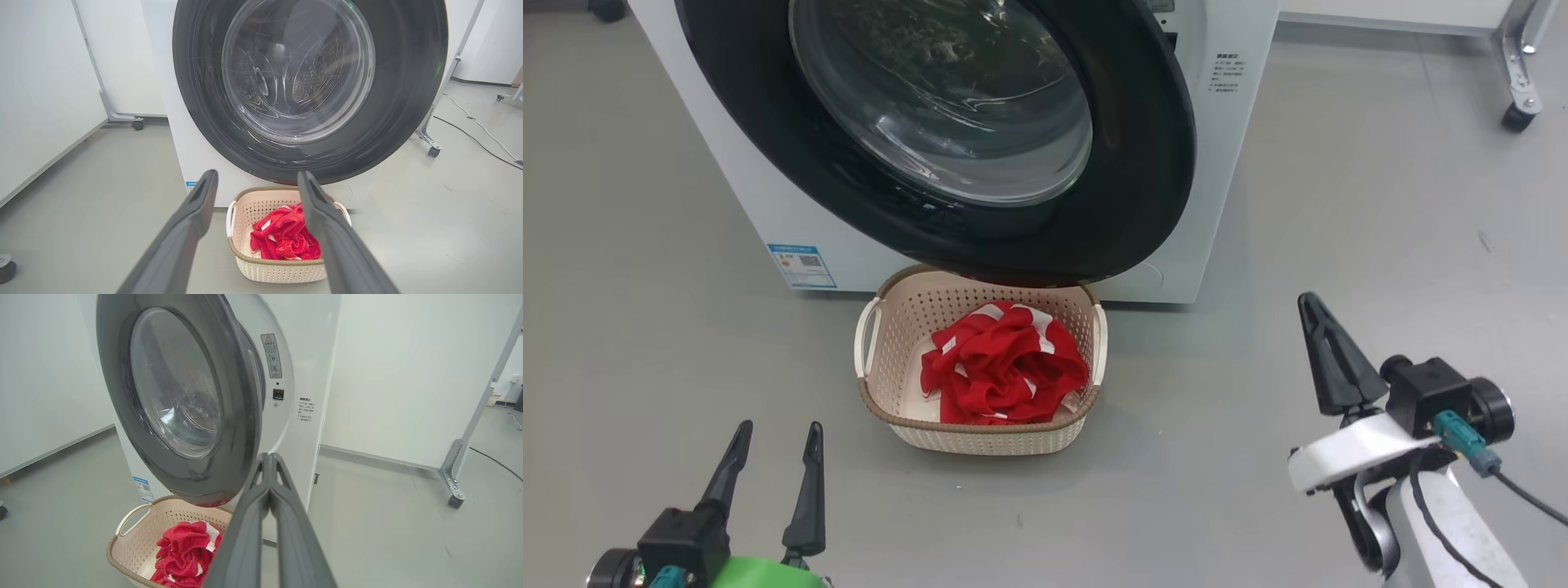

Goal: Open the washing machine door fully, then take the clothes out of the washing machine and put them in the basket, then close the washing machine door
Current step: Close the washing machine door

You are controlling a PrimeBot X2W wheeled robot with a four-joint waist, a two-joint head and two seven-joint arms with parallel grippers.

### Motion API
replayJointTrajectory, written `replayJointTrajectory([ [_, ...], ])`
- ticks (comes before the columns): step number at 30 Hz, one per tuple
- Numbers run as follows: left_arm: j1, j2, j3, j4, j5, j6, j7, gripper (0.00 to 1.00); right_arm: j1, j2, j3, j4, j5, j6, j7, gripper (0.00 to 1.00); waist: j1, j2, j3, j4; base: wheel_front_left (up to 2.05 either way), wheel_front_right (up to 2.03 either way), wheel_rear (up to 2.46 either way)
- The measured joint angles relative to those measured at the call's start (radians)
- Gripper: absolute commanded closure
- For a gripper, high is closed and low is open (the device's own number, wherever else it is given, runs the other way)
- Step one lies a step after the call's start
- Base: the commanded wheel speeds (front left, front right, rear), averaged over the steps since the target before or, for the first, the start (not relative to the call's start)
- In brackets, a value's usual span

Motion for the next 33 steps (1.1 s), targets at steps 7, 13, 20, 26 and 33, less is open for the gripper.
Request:
replayJointTrajectory([
  [7, -0.052, -0.005, -0.009, -0.006, 0.0, 0.0, -0.01, 0.0, -0.125, -0.02, 0.011, -0.002, -0.01, 0.02, 0.008, 1.0, 0.0, 0.0, 0.05, 0.054, 0.0, 0.0, 0.0],
  [13, -0.095, -0.008, -0.016, -0.008, 0.0, -0.001, -0.024, 0.0, -0.23, -0.017, 0.018, 0.0, -0.01, 0.03, 0.038, 1.0, 0.0, 0.0, 0.095, 0.098, 0.0, 0.0, 0.0],
  [20, -0.15, -0.02, -0.028, 0.001, -0.005, -0.011, -0.038, 0.0, -0.386, -0.016, 0.017, 0.025, -0.006, 0.038, 0.066, 1.0, 0.0, 0.0, 0.166, 0.159, 0.0, 0.0, 0.0],
  [26, -0.191, -0.03, -0.031, 0.033, -0.014, -0.018, -0.054, 0.0, -0.476, -0.016, 0.007, 0.092, 0.003, 0.047, 0.078, 1.0, 0.0, 0.0, 0.223, 0.215, 0.0, 0.0, 0.0],
  [33, -0.21, -0.032, -0.034, 0.061, -0.014, -0.023, -0.067, 0.0, -0.528, -0.026, -0.002, 0.155, 0.01, 0.05, 0.078, 1.0, 0.0, 0.0, 0.252, 0.25, 0.0, 0.0, 0.0],
])
